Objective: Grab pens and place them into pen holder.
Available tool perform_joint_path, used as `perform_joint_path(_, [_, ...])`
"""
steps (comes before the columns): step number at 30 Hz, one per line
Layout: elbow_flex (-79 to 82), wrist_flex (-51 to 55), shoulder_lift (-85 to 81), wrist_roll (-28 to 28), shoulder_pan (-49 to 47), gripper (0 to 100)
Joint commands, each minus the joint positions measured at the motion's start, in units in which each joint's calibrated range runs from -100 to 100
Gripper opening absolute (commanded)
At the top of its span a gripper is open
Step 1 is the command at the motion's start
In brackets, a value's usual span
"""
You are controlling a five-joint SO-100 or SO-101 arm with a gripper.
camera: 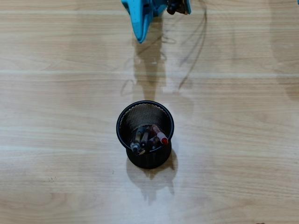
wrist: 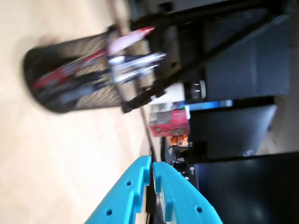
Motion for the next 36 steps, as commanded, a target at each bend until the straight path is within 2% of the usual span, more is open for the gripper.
perform_joint_path(1, [0.6,13.9,-6.5,3.0,0.4,2])
perform_joint_path(19, [0.6,41.5,-6.7,10.1,1.8,2])
perform_joint_path(28, [0.5,41.5,-6.7,10.0,2.0,2])
perform_joint_path(31, [0.5,41.5,-6.7,7.4,1.9,2])
perform_joint_path(36, [0.4,41.6,-6.7,6.8,1.9,2])
